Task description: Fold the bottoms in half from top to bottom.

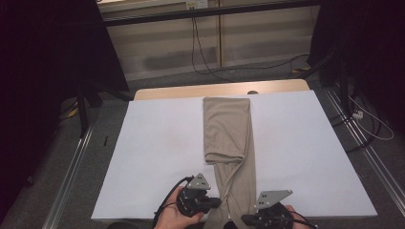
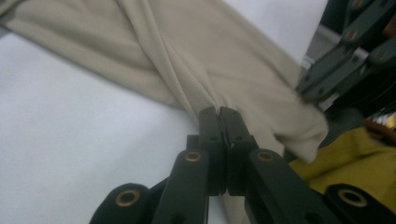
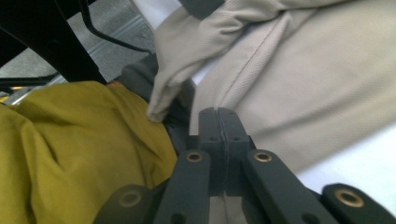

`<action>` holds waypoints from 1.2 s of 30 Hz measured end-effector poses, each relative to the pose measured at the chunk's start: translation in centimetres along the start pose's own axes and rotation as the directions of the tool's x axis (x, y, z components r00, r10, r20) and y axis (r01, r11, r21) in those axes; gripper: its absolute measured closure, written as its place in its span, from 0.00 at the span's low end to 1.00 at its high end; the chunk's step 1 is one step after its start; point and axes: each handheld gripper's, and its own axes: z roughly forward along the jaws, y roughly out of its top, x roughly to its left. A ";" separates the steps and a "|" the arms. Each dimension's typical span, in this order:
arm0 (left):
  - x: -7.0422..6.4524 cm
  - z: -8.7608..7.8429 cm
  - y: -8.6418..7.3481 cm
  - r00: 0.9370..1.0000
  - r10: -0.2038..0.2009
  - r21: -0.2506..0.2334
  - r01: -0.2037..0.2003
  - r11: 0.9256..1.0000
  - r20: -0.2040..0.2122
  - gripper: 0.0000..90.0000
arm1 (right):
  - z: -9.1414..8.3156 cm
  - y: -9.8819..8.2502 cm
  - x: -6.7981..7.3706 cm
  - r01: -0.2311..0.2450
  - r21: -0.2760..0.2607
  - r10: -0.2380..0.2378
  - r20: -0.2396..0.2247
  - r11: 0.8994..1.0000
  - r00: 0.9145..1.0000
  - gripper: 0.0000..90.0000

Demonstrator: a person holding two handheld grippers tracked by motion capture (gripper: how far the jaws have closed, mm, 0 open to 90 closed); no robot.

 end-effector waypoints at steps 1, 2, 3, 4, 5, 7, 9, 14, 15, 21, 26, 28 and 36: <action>0.1 -0.3 0.3 1.000 -0.004 -0.011 0.004 1.000 0.004 0.99 | 0.1 0.2 0.1 -0.013 -0.007 0.012 -0.021 1.000 1.000 1.00; 0.1 -0.7 0.6 1.000 -0.006 -0.026 0.006 1.000 0.003 0.99 | 0.3 0.4 0.2 -0.028 -0.014 0.027 -0.034 1.000 0.999 1.00; 0.1 -1.1 1.0 1.000 -0.006 -0.042 0.006 0.999 0.003 0.99 | 0.5 0.6 0.3 -0.033 -0.016 0.032 -0.034 0.999 0.999 1.00; 0.1 -1.6 1.4 1.000 -0.004 -0.054 0.005 0.999 0.004 0.99 | 0.8 0.9 0.5 -0.036 -0.019 0.035 -0.039 0.999 0.999 1.00; 0.1 -1.9 1.8 1.000 -0.004 -0.071 0.004 0.997 -0.005 0.99 | 1.1 1.1 0.7 -0.039 -0.018 0.038 -0.046 0.999 0.998 1.00; 0.3 -2.4 2.8 1.000 0.004 -0.079 -0.005 0.997 -0.012 0.99 | 1.8 1.6 1.1 -0.055 -0.022 0.054 -0.045 0.998 0.998 1.00; 0.4 -2.5 3.8 1.000 0.007 -0.084 -0.008 0.996 -0.012 0.99 | 2.7 2.1 1.5 -0.047 -0.018 0.046 -0.051 0.999 0.998 0.97; 0.5 -2.3 5.8 1.000 0.011 -0.109 -0.012 0.994 -0.010 0.99 | 4.0 3.2 2.5 -0.011 -0.018 0.009 -0.111 1.000 0.994 0.86; 0.6 -2.4 6.2 1.000 0.010 -0.114 -0.011 0.993 -0.008 0.99 | 3.7 3.4 2.5 -0.012 -0.029 0.008 -0.115 1.000 0.993 0.86; -0.3 -2.2 7.3 1.000 0.012 -0.110 -0.011 0.994 0.003 0.99 | 1.3 2.8 0.5 -0.030 -0.088 0.028 -0.026 0.996 0.999 0.73; -1.0 -1.5 7.8 1.000 0.025 -0.099 -0.023 0.995 0.017 0.99 | -0.6 1.8 -0.4 -0.007 -0.090 0.016 0.100 0.996 0.995 0.74; -1.1 -0.8 7.8 1.000 0.022 -0.090 -0.020 0.996 0.020 0.99 | -0.7 1.1 -0.7 -0.022 -0.073 0.035 0.179 0.997 0.983 0.67; -0.7 1.2 7.0 1.000 -0.001 -0.064 0.003 0.998 0.025 0.98 | -1.0 -0.1 -2.2 -0.055 -0.031 0.062 0.295 0.998 0.953 0.94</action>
